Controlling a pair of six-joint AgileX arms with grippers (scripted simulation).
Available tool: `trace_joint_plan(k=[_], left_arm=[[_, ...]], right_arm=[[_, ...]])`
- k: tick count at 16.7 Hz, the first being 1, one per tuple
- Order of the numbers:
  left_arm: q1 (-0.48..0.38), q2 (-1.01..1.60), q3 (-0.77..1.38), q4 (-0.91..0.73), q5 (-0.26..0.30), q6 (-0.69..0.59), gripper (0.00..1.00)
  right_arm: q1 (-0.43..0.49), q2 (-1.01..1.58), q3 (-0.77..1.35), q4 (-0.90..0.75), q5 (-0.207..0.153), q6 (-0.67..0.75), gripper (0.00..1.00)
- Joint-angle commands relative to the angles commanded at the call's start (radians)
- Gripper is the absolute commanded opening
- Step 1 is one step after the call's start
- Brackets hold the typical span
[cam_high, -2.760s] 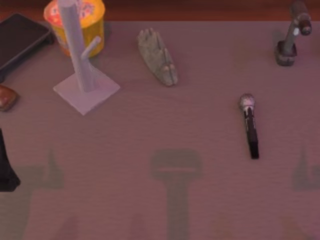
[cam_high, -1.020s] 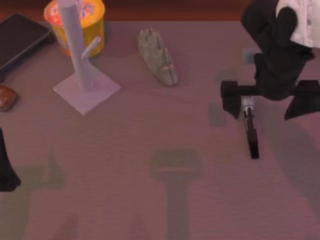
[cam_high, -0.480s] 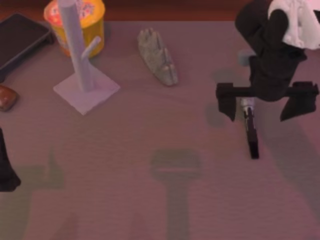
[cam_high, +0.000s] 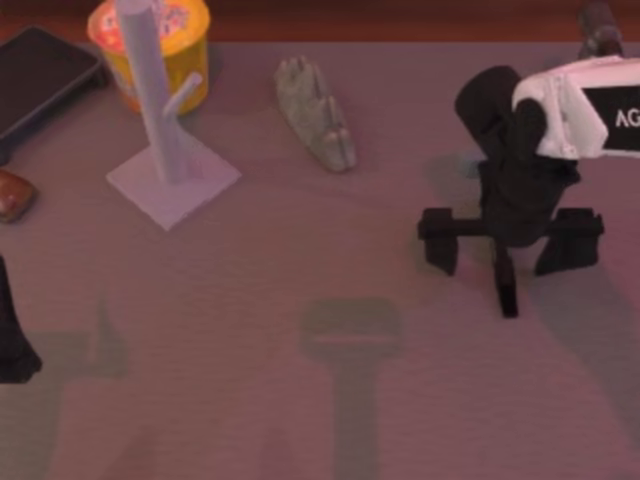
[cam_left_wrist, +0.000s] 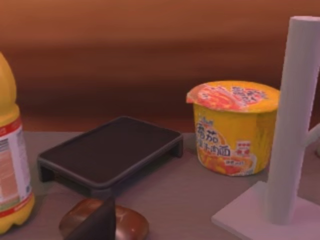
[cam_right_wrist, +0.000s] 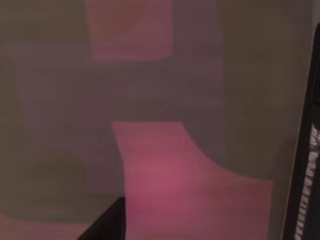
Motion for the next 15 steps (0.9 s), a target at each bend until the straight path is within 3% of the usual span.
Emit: trace_joint_plan(k=[5,15], left_arm=[[0.000,0.000,0.000,0.000,0.000,0.000,1.00],[0.000,0.000,0.000,0.000,0.000,0.000,1.00]], right_arm=[[0.000,0.012,-0.010,0.018,0.000,0.000,1.00],[0.000,0.012,-0.010,0.018,0.000,0.000,0.25]])
